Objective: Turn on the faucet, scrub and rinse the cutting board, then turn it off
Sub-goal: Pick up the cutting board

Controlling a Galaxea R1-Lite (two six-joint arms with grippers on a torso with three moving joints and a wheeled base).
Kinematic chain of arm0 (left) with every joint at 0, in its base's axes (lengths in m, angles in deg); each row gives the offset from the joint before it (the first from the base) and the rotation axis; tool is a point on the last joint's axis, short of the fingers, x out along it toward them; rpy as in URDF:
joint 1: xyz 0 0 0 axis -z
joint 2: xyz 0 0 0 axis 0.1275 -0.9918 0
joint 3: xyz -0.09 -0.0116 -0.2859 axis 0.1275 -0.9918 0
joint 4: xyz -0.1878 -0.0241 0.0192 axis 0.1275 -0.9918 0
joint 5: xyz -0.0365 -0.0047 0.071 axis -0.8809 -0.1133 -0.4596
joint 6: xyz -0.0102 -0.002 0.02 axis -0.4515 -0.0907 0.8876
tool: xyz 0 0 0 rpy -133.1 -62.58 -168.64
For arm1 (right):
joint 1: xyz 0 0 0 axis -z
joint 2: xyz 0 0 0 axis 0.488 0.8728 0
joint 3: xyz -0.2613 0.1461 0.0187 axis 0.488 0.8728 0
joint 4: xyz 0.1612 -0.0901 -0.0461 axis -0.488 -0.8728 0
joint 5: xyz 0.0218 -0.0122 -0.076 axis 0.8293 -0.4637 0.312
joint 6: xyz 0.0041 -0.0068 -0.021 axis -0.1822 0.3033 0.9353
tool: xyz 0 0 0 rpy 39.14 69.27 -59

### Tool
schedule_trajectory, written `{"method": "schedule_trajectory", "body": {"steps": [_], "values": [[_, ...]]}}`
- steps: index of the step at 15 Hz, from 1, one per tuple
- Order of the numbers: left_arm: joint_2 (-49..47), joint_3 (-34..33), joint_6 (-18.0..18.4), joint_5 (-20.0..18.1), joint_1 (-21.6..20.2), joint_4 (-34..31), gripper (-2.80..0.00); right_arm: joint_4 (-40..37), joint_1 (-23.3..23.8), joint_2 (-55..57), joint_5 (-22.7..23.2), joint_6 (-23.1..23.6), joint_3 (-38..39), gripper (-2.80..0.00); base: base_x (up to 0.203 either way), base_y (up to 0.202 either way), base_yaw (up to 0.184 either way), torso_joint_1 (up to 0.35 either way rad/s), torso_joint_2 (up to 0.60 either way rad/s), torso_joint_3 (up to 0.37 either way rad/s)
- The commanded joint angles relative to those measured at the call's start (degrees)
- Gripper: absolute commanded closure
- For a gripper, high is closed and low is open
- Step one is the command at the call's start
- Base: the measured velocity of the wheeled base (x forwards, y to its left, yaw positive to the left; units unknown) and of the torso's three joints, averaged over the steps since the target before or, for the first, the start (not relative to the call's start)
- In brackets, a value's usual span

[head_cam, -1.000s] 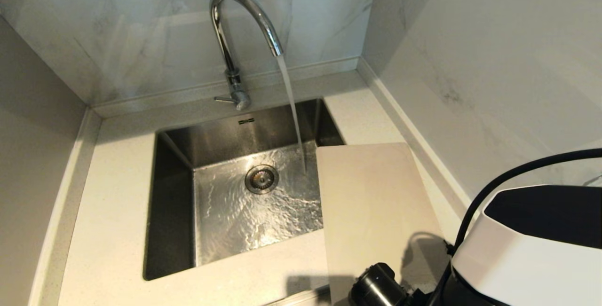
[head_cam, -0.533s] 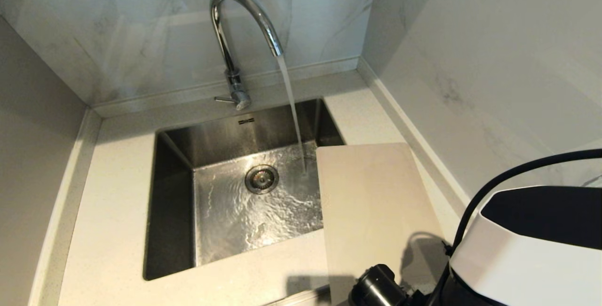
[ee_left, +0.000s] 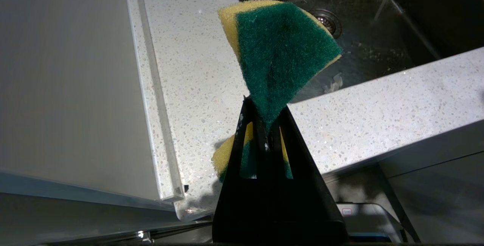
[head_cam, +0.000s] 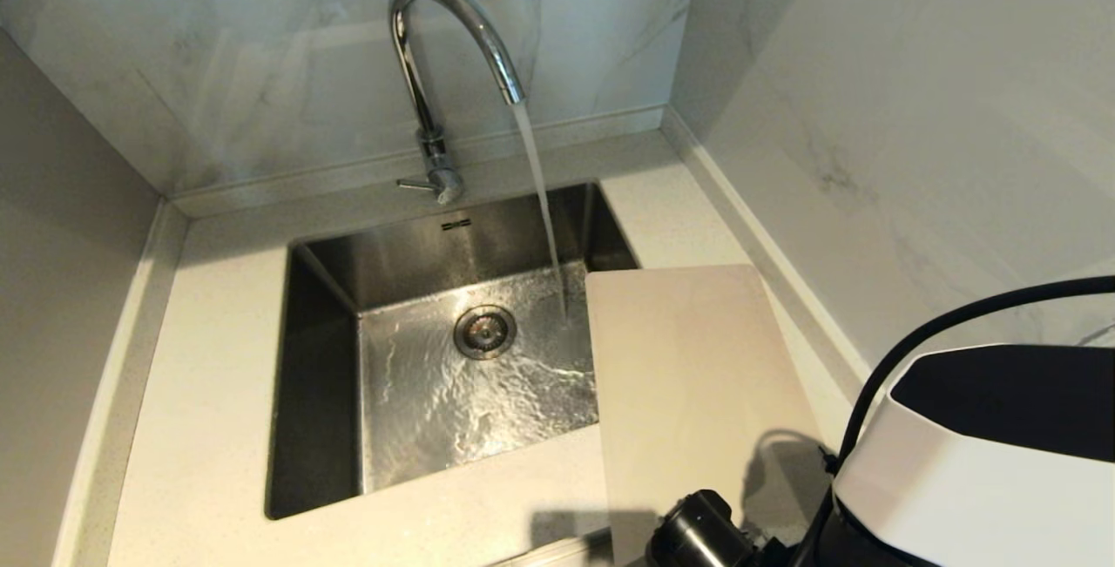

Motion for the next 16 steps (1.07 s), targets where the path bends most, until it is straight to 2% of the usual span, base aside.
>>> {"method": "schedule_trajectory", "body": {"steps": [1, 4, 8, 10, 16], "values": [[-0.03, -0.13, -0.03, 0.00, 0.01, -0.01, 0.00, 0.15, -0.12, 0.04, -0.47, 0.32, 0.04, -2.80, 0.000, 0.000, 0.000, 0.000, 0.00, 0.000], [-0.07, -0.15, -0.03, 0.00, -0.04, 0.00, 0.00, 2.56, -0.39, 0.48, -1.48, 0.39, 0.19, -2.80, 0.000, 0.000, 0.000, 0.000, 0.00, 0.000], [-0.03, -0.09, -0.03, 0.00, -0.01, 0.00, 0.00, 2.77, -1.10, -1.49, -2.74, 0.40, 0.66, -2.80, 0.000, 0.000, 0.000, 0.000, 0.00, 0.000], [0.01, -0.09, -0.03, 0.00, -0.04, 0.00, 0.00, 2.77, -1.86, -2.68, -5.28, 0.53, 0.66, -2.80, 0.000, 0.000, 0.000, 0.000, 0.00, 0.000], [-0.03, -0.09, -0.03, 0.00, -0.04, -0.04, 0.00, 2.86, -1.88, -2.07, -6.94, 1.46, 0.66, -2.80, 0.000, 0.000, 0.000, 0.000, 0.00, 0.000]]}}
